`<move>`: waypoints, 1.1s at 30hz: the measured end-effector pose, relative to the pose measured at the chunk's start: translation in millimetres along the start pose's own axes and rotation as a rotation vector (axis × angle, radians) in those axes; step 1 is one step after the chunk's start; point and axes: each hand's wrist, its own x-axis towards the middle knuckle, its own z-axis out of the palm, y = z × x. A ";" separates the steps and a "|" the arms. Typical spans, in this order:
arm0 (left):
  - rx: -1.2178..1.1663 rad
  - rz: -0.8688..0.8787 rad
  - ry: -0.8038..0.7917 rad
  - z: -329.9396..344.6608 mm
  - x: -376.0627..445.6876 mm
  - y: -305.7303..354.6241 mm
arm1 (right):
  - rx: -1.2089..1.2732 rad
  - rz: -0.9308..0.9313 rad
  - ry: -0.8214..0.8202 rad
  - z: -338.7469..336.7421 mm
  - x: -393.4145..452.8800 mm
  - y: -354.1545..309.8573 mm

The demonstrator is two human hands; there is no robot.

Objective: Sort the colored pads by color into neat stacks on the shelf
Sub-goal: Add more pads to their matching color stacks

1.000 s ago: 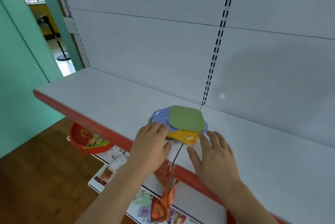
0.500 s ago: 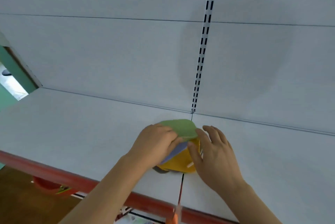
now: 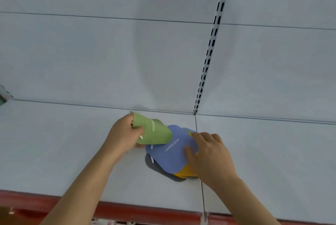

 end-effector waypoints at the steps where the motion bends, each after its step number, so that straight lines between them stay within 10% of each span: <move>1: 0.094 0.003 -0.013 -4.3 -0.3 -6.4 | -0.031 0.021 -0.063 1.0 2.1 -5.6; 10: 0.165 -0.038 -0.058 -11.9 -4.0 -17.7 | 0.161 0.258 -0.266 -8.4 26.8 -19.3; 33: -0.169 -0.011 -0.189 -14.7 4.0 -11.4 | 0.610 0.357 0.088 -63.6 -28.7 14.8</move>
